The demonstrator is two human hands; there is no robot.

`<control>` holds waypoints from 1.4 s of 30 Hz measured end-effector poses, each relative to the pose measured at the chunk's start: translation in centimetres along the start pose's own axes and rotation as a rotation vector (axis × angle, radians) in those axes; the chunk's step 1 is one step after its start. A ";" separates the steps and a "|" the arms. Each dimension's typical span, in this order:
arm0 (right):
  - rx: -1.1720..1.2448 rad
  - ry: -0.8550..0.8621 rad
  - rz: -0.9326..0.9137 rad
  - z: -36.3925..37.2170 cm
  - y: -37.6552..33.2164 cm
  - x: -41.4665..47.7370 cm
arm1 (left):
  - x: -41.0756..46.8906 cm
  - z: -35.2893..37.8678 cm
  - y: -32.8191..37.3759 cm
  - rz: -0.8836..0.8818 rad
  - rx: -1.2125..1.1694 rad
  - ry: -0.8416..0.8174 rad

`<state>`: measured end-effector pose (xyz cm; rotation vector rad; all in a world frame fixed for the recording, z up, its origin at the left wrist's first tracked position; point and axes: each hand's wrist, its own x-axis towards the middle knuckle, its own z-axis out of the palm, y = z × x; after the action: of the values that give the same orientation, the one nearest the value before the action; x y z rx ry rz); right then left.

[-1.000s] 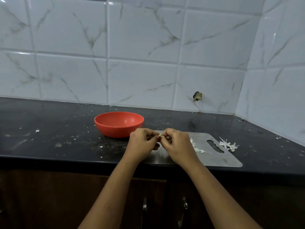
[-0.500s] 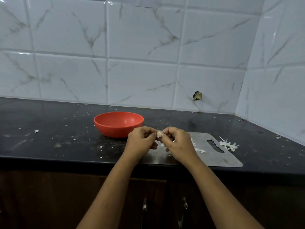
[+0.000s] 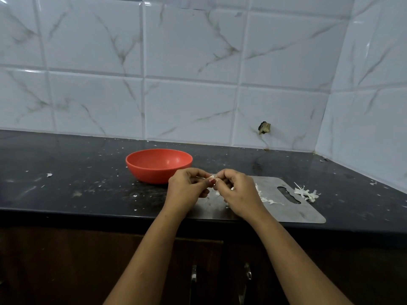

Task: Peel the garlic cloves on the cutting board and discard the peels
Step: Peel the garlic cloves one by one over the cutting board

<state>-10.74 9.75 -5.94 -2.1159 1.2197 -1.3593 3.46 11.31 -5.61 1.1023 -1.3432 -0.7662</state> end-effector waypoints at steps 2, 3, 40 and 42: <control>0.004 -0.005 -0.004 0.0 0.0 0.0 | 0.1 -0.1 0.0 -0.034 -0.061 -0.019; 0.008 -0.003 0.000 0.0 0.0 0.0 | 0.1 -0.2 -0.1 -0.048 -0.089 -0.034; -0.203 0.018 0.059 -0.2 0.5 0.2 | 0.4 -0.4 -0.2 -0.086 -0.092 -0.012; -0.196 0.017 0.067 -0.2 0.6 0.1 | 0.4 -0.4 -0.3 -0.082 -0.086 0.003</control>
<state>-11.16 9.35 -6.17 -2.1738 1.4712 -1.2772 3.99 10.86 -5.72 1.0952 -1.2576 -0.8745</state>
